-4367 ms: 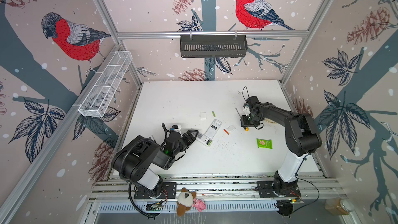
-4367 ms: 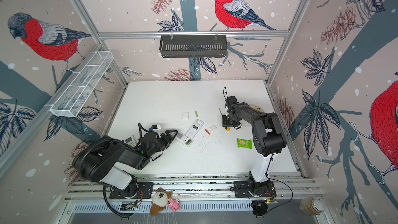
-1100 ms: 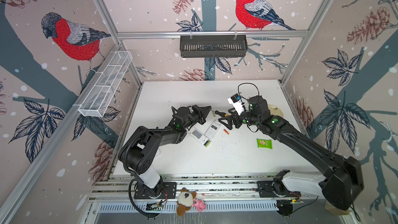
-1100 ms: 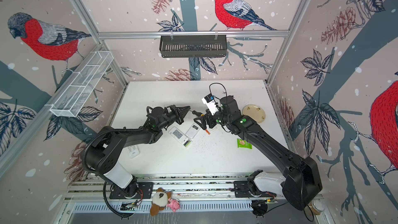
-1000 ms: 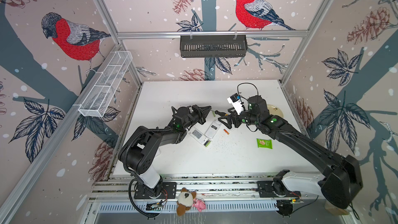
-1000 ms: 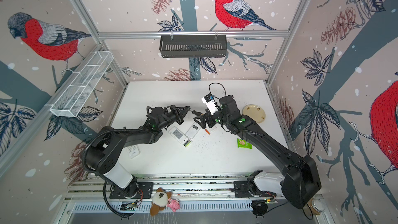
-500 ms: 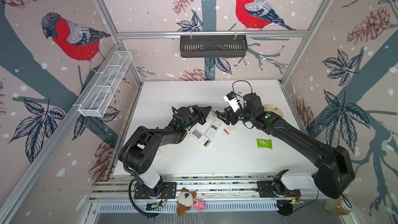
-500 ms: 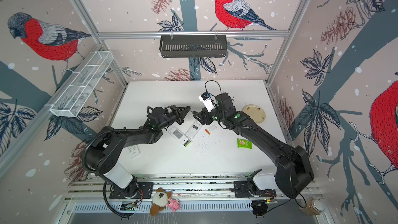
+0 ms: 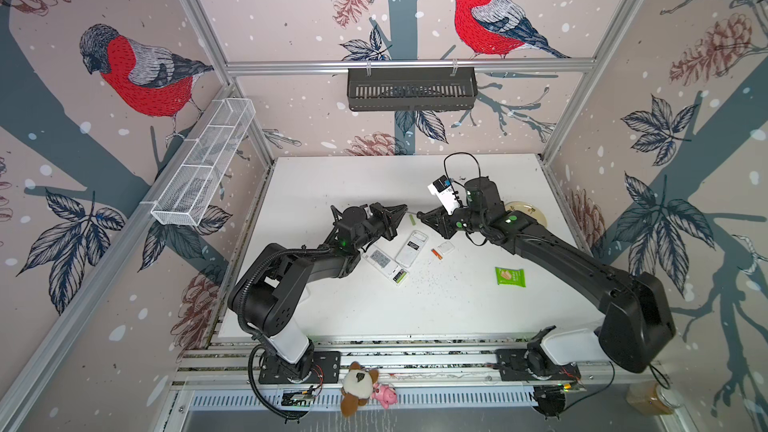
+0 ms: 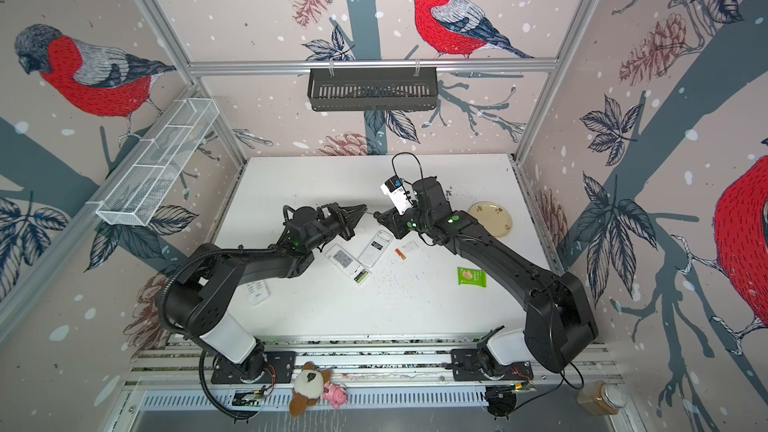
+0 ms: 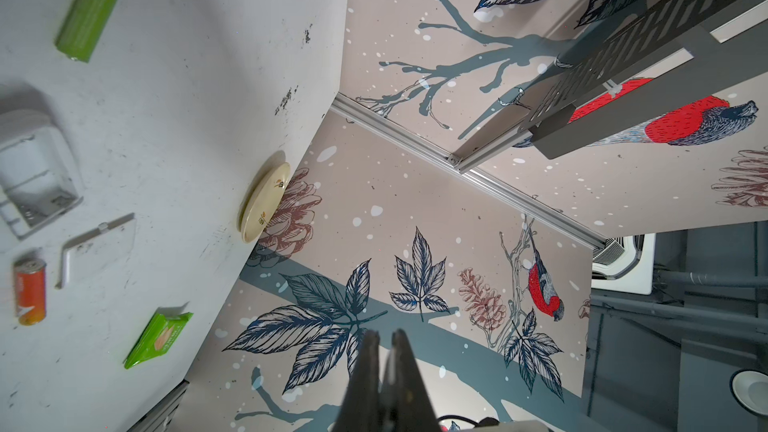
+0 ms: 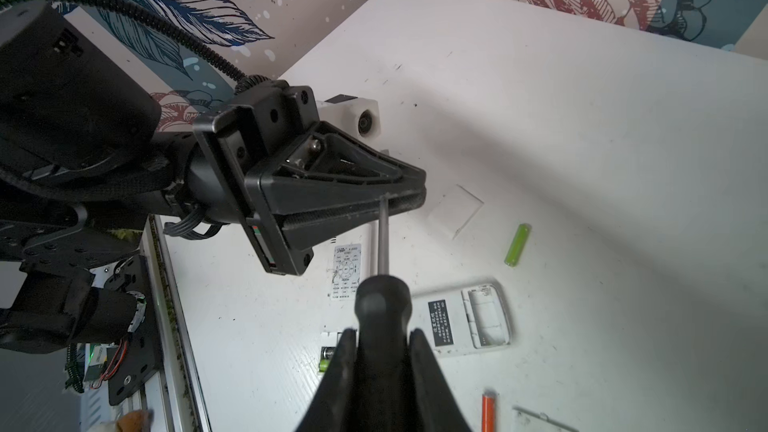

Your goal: Unload the batteries from the remote control

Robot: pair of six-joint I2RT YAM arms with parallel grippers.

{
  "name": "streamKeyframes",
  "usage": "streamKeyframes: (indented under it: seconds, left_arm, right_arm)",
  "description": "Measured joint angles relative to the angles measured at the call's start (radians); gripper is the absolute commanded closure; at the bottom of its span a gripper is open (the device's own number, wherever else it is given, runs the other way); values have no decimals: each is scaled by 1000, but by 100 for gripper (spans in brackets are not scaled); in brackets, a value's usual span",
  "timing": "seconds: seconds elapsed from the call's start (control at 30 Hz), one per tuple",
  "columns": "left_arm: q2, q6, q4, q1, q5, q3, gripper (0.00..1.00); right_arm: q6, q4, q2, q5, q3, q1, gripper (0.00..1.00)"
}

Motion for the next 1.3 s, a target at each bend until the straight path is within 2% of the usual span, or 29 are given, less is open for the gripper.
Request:
streamKeyframes:
  seconds: [0.1, 0.2, 0.27, 0.33, 0.43, 0.53, 0.63, 0.77, 0.9, 1.03, 1.17, 1.3]
  left_arm:
    - [2, 7, -6, 0, 15, 17, 75]
    - [7, 32, -7, -1, 35, 43, 70]
    - [7, 50, -13, 0, 47, 57, 59]
    - [6, 64, -16, 6, 54, 61, 40]
    - [-22, 112, -52, 39, 65, 61, 27]
    - [-113, 220, -174, 108, 77, 84, 13]
    - [-242, 401, -382, 195, 75, 156, 2]
    - [-320, 694, -694, 275, 45, 303, 2]
    - [-325, 1068, -1020, 283, -20, 487, 4]
    - [-333, 1396, -1225, 283, -97, 547, 4]
    - [-349, 1706, -1361, 248, -143, 552, 4]
    - [-373, 2029, -1460, 92, -233, 522, 5]
  right_arm:
    - [0, -7, -14, -8, -5, 0, 99]
    - [5, -20, -43, -24, -14, 3, 99]
    - [26, -23, -69, -25, -23, -2, 99]
    - [31, -33, -98, -26, -29, -8, 100]
    - [52, -48, -131, -24, -32, -18, 100]
    - [56, -87, -169, 1, -39, -29, 100]
    - [55, -131, -202, 29, -42, -35, 100]
    - [55, -192, -220, 57, -41, -39, 100]
    - [63, -247, -225, 76, -23, -43, 99]
    - [74, -306, -224, 89, 8, -43, 100]
    - [74, -364, -220, 106, 32, -53, 100]
    - [74, -399, -221, 115, 37, -85, 100]
